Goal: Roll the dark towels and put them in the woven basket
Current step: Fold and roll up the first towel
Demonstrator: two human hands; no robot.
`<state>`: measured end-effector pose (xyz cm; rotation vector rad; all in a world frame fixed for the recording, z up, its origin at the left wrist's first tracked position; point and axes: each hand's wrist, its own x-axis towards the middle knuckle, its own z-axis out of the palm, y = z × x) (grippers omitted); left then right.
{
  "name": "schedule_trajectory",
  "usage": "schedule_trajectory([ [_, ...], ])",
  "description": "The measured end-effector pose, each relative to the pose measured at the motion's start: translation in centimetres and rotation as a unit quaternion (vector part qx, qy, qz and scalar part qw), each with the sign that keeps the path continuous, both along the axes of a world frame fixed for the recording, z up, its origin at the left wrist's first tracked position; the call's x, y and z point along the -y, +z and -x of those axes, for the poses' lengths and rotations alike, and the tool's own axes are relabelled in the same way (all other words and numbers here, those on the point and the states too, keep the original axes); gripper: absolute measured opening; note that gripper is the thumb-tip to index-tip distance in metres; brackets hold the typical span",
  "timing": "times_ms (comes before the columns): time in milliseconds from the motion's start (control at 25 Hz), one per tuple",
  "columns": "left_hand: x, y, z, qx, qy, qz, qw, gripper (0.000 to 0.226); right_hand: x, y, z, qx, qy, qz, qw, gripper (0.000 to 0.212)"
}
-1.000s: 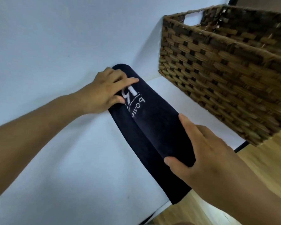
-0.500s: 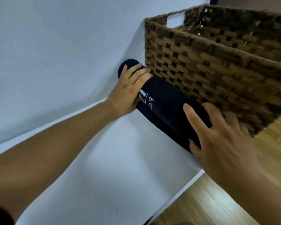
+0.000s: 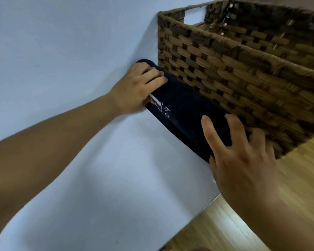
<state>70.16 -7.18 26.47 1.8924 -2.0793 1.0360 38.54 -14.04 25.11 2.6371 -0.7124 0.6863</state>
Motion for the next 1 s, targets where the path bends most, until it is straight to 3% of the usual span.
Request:
schedule_trajectory([
  [120,1.5,-1.6,0.6,-0.024,0.035,0.019,0.999,0.037,-0.4,-0.3,-0.7,-0.003,-0.011,0.016,1.0,0.068],
  [240,1.2,-1.8,1.4,-0.046,0.064,0.014,0.997,0.044,0.3,-0.1,-0.8,-0.003,-0.007,-0.002,1.0,0.079],
  [440,1.0,1.0,1.8,0.0,0.036,-0.097,0.995,0.075,1.2,-0.3,-0.3,0.003,0.004,-0.002,1.0,0.079],
  [560,2.0,0.0,2.8,-0.062,0.025,-0.105,0.992,0.09,2.2,-0.5,-0.4,0.011,0.026,0.006,1.0,0.072],
  [800,0.6,-0.6,4.3,-0.109,0.075,-0.112,0.985,0.102,2.2,-0.5,-0.3,-0.007,0.024,0.023,0.999,0.072],
  [1000,-0.9,-1.3,5.4,-0.187,0.045,-0.14,0.971,0.097,1.0,1.3,0.2,-0.086,0.035,-0.04,0.995,0.081],
])
